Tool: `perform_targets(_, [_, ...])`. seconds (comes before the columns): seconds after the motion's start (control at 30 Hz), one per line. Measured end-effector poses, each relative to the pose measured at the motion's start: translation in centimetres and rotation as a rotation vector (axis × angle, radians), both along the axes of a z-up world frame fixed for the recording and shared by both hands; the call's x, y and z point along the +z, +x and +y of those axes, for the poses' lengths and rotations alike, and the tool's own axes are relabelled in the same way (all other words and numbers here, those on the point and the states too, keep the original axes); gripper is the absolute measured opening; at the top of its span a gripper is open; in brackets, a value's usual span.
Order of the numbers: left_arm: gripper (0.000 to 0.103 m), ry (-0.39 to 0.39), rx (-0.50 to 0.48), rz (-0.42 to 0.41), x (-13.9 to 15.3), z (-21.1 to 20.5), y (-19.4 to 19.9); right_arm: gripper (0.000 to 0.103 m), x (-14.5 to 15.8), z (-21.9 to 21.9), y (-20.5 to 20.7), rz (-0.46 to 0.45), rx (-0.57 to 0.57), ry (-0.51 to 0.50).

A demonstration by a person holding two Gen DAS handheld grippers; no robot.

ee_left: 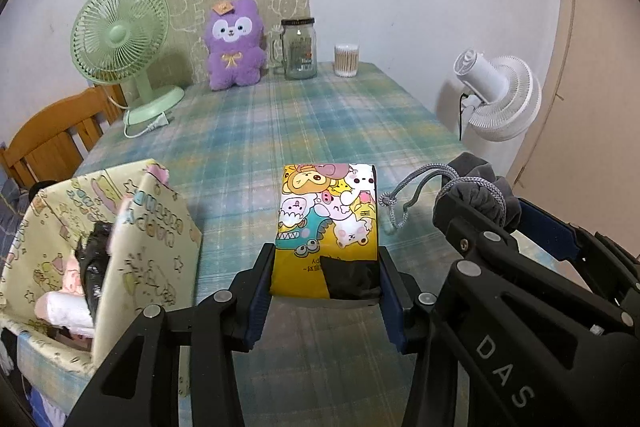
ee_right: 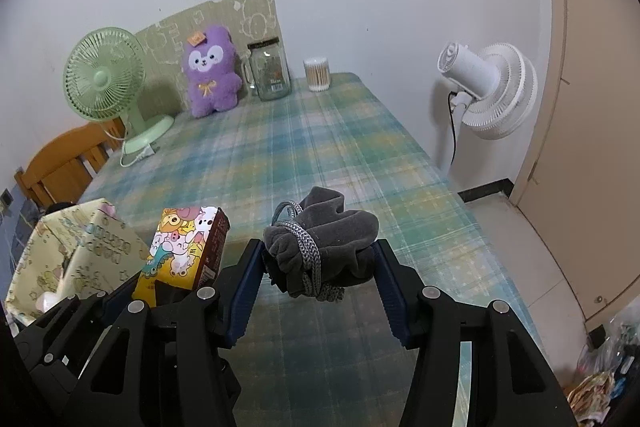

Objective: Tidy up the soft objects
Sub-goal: 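Carry the snack box with the left tool while the right tool carries the grey glove over the yellow box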

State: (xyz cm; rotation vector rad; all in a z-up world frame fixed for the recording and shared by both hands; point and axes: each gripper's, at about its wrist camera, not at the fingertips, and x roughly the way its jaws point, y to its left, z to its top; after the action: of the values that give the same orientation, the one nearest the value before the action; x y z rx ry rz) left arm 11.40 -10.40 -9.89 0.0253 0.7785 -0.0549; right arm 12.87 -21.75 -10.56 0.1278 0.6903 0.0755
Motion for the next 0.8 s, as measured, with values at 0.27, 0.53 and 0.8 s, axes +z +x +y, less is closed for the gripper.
perform_targets(0.27, [0.049, -0.005, -0.014, -0.05, 2.5, 0.0, -1.7, 0.059, 2.6, 0.1, -2.1, -0.051, -0.01, -0.004])
perform_targets(0.53, [0.049, 0.0, -0.039, -0.111, 5.2, 0.0, -2.9, 0.059, 5.7, 0.1, -4.0, -0.115, -0.014, 0.004])
perform_targets(0.8, [0.049, 0.004, -0.046, -0.168, 7.5, 0.4, -4.1, 0.059, 7.8, 0.5, -5.5, -0.163, -0.015, 0.0])
